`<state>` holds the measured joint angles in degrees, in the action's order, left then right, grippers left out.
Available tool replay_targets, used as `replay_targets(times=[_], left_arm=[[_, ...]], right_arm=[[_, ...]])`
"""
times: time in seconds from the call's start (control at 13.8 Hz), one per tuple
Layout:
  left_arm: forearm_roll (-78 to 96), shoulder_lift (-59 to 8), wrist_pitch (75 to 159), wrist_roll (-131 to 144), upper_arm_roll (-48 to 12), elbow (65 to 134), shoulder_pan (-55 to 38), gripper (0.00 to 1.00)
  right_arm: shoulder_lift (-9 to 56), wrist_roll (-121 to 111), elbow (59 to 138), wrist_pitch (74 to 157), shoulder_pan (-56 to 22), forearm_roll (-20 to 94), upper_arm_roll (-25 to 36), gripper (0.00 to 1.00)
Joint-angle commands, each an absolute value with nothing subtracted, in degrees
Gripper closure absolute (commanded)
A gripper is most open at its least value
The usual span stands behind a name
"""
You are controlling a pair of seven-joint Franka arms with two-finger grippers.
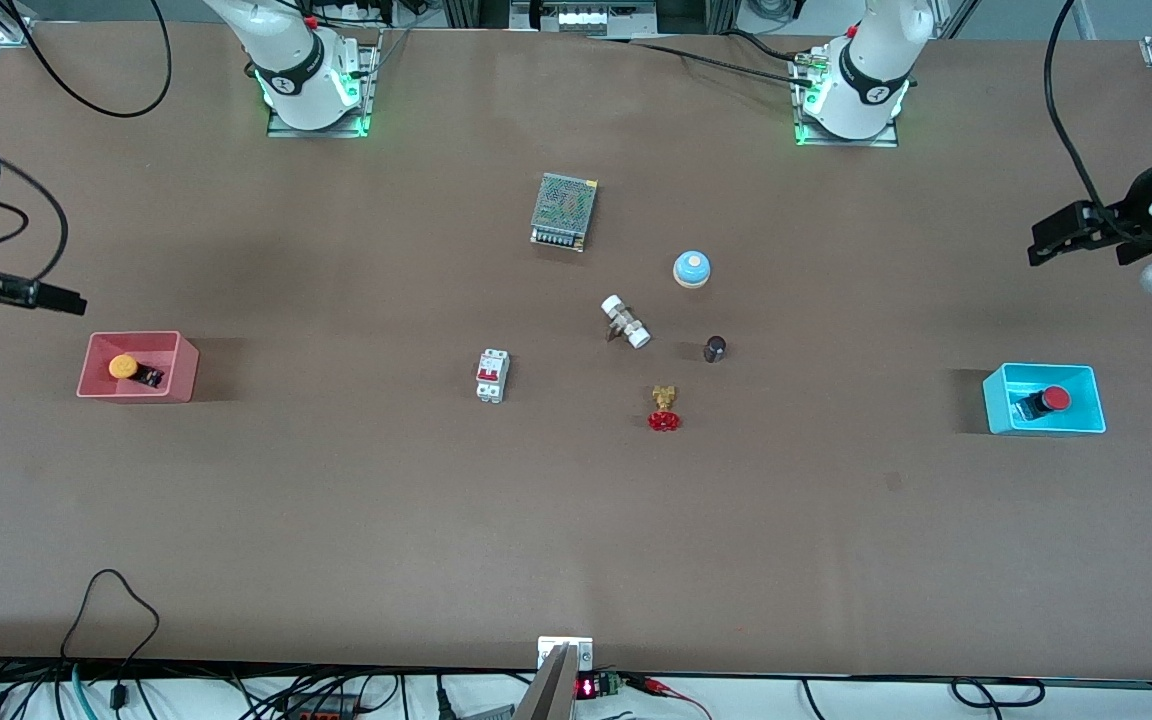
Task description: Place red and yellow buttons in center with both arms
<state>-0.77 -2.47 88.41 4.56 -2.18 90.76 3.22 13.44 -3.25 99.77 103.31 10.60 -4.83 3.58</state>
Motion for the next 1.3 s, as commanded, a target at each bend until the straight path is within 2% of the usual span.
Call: replay_targets(times=[0.0,0.29,0.58,1.23], left_arm=[[-0.09,-4.74,87.54,12.55,-2.2,87.19,2.99,0.0],[-0.88,-8.96,86.93,10.91,-1.94,86.65,4.3,0.0],[-8.58,-11.94,88.67,-1.3,-1.84,86.84,8.17,0.0],[-11.25,-25.56,111.07,-11.34,-2.54,92.45,16.5,0.0]], right_arm=[[16.33,-3.78,99.32,106.16,11.34,-5.71,2.99,0.0],[22.05,-5.8,99.32,113.28,11.6,-5.89,3.08,0.0],[26.62,-5.8,99.4,115.84,13.44,-5.89,3.08,0.0],[31.11,-7.38,99.58,118.47,13.98,-5.89,2.99,0.0]])
